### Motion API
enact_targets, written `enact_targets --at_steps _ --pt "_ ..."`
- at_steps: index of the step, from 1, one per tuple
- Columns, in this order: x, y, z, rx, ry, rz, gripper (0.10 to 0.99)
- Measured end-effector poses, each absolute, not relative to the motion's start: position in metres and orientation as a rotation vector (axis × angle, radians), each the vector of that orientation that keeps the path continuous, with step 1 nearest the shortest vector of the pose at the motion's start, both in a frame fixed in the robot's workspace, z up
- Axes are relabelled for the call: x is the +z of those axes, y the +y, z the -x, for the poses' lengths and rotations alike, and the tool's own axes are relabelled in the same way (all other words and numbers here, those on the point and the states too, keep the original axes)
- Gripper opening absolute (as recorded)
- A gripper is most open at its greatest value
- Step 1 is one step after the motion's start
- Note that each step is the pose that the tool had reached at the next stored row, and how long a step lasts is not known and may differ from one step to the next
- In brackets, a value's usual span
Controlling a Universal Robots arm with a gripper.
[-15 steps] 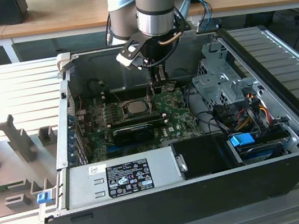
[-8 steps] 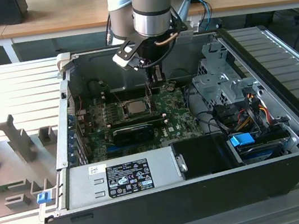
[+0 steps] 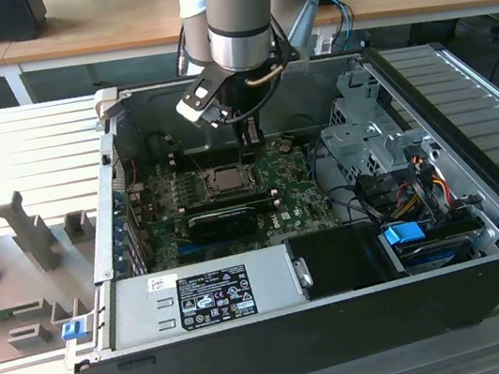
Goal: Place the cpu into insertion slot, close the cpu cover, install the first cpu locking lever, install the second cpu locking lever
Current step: 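Close the cpu cover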
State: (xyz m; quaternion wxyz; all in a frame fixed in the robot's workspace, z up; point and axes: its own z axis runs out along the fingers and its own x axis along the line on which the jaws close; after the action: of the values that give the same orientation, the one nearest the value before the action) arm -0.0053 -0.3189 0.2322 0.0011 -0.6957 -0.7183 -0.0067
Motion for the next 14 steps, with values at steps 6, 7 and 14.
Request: enact_targets --at_steps 6,7,14 --pt "0.23 -0.319 0.014 -0.021 -2.284 2.154 0.106" --pt "0.23 -0.319 0.017 -0.023 -2.286 2.153 0.106" --pt "0.229 -0.32 0.036 -0.032 -2.292 2.153 0.106"
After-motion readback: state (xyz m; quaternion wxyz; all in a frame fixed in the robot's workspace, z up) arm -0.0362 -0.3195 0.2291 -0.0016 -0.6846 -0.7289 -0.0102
